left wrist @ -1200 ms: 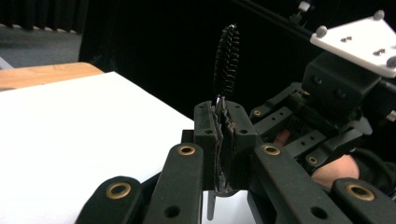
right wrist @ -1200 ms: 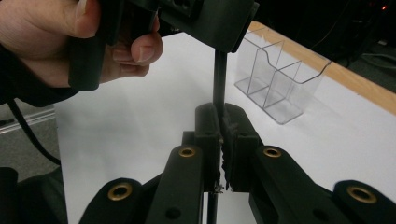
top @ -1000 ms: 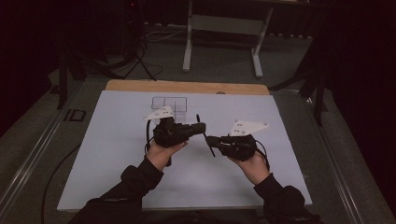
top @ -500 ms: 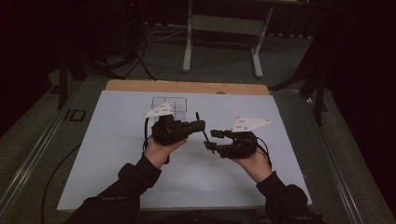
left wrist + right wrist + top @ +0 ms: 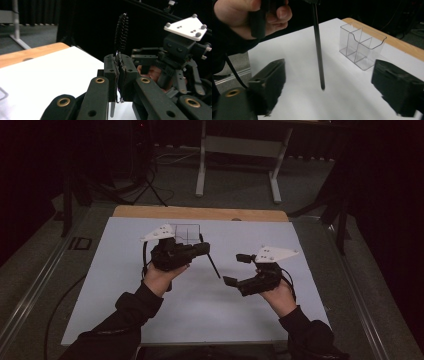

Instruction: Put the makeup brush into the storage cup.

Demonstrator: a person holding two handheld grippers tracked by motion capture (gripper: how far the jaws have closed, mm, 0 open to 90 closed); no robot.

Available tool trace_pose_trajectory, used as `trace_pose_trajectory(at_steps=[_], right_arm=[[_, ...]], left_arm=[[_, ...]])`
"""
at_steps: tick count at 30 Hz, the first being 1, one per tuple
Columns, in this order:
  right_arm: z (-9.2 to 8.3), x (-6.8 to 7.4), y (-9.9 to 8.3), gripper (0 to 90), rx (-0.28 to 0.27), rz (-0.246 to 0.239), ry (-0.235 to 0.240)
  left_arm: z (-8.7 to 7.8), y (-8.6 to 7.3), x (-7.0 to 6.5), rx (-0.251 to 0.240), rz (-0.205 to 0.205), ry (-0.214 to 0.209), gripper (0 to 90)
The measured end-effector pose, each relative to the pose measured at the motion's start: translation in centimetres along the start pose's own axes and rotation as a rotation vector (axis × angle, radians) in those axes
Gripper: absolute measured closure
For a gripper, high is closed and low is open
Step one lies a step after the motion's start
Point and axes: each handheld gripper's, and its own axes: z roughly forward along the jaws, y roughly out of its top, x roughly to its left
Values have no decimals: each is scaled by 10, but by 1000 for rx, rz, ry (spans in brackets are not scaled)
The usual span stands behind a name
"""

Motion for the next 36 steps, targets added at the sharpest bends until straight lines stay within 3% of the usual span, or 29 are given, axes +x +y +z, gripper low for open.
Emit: trace_pose_trajectory(at_steps=[8,10,16,24,36], right_arm=[[-9,-4,-5,122,-29,-10,1],[-11,-2,-7,126,-31,-28,-14],[-18,0,-12,133,-50,-32,-27],[-30,-2,-20,137,-81,-27,-63],[-35,-2,-32,138,-115,-18,-40]], left_arm=[[-24,8,9,-7,16,71,865],[-29,10,11,-13,18,90,865],[-43,16,17,-3,36,142,865],[-64,28,31,-27,37,219,865],[-82,44,47,-33,63,327,865]])
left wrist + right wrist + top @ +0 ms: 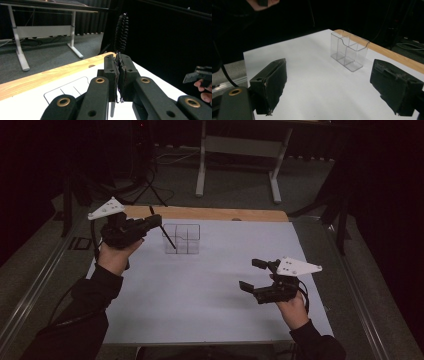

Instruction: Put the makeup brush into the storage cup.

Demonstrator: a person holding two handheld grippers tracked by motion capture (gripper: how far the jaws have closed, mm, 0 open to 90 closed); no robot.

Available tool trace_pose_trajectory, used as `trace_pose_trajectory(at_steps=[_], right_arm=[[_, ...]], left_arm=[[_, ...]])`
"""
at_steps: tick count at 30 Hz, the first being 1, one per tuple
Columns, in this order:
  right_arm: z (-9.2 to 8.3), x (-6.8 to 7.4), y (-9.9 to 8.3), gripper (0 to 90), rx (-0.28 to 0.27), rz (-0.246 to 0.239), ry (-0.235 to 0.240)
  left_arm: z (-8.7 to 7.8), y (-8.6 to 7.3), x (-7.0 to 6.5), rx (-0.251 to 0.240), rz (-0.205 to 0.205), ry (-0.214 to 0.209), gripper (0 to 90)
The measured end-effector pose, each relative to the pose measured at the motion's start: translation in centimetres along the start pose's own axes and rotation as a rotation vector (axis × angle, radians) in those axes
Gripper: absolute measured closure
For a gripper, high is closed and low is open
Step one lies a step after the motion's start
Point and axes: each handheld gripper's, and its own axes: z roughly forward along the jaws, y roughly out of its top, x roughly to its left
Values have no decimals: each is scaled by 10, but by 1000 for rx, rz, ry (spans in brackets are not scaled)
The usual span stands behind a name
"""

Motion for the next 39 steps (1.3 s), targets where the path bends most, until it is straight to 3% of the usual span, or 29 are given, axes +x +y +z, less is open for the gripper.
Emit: trace_pose_trajectory(at_steps=[5,25,32,36,38,39], right_arm=[[1,-2,-3,143,-42,30,7],[1,-6,-6,140,-33,31,9],[2,-7,-6,140,-32,33,10],[2,-6,-6,140,-33,32,14],[3,-6,-7,140,-30,35,17],[3,-6,-7,140,-32,36,20]], left_arm=[[0,8,6,-13,10,23,865],[25,39,24,-37,51,97,865],[34,42,30,-31,74,127,865],[39,40,38,-27,63,143,864],[42,40,41,-25,68,159,864],[46,39,42,-15,91,185,864]])
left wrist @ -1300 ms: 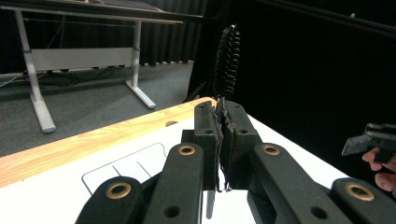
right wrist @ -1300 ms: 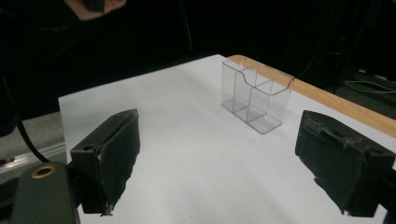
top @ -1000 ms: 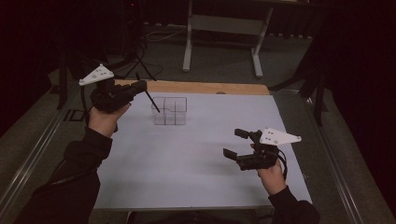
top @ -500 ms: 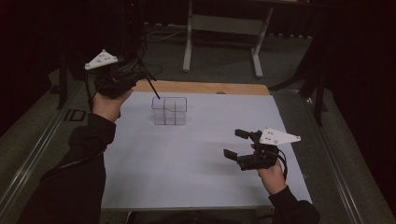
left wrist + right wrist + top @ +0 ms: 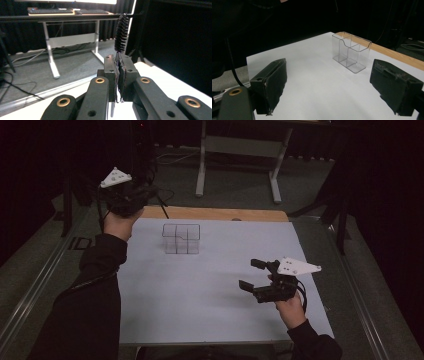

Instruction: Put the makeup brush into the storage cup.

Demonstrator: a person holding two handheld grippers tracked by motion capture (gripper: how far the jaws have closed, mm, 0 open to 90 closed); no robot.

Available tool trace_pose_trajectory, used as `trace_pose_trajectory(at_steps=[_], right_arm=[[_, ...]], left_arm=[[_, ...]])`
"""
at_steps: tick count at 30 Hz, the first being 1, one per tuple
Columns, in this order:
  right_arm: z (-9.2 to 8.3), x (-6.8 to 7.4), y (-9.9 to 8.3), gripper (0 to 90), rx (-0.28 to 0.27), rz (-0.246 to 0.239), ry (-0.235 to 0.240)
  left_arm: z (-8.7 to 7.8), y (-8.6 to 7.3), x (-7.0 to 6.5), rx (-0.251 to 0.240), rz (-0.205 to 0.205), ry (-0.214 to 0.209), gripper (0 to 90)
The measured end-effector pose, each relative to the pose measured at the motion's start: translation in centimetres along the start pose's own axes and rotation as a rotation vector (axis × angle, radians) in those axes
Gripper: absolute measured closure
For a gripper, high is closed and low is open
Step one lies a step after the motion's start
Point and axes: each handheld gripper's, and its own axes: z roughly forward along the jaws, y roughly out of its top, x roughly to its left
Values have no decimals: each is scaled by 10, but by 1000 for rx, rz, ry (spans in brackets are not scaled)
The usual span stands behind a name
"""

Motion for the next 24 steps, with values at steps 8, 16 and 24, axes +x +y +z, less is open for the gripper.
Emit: trace_pose_trajectory(at_steps=[8,16,24], right_arm=[[1,-1,0,140,-2,3,2],[1,-2,-1,140,2,9,5],[1,-3,-2,140,5,7,6]], left_arm=[[13,-10,4,11,-4,22,864],[31,-26,10,44,-20,47,864],[44,-39,11,75,-34,58,864]])
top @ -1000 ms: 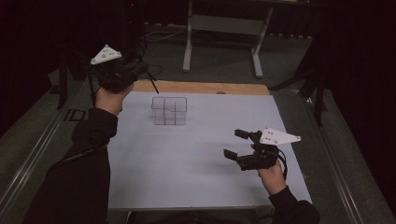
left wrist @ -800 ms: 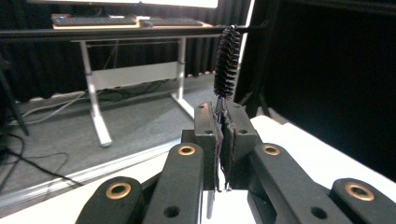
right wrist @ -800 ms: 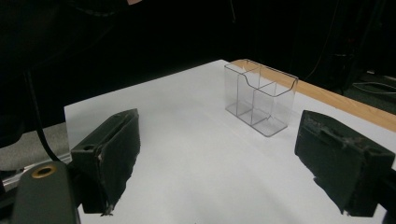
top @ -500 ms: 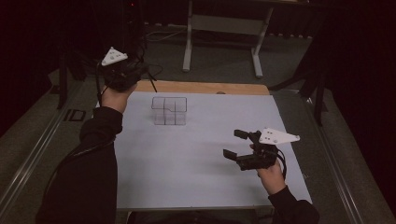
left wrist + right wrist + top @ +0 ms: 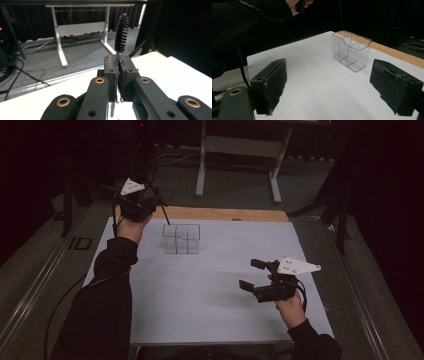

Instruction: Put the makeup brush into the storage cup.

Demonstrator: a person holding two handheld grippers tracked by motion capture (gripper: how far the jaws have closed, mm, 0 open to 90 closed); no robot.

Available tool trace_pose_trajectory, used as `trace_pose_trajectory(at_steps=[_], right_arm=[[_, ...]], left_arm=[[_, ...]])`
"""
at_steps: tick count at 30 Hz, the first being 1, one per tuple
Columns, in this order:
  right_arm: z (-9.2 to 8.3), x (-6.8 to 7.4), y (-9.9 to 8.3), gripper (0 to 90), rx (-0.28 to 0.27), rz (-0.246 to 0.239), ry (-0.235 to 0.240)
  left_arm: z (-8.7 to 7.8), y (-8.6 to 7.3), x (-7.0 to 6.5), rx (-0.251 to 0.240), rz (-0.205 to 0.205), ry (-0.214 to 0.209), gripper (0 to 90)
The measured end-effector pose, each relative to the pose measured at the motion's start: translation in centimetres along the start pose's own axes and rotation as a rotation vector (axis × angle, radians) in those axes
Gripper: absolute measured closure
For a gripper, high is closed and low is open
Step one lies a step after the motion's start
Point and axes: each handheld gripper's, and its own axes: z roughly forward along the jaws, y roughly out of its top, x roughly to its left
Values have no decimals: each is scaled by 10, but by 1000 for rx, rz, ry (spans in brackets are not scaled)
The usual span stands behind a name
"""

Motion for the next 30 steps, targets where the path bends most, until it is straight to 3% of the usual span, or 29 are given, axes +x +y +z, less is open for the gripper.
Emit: trace_pose_trajectory(at_steps=[20,30], right_arm=[[0,0,0,140,1,0,8],[0,0,-2,140,1,5,11]], left_arm=[[18,-36,-3,62,-32,31,862],[25,-53,-1,80,-54,17,860]])
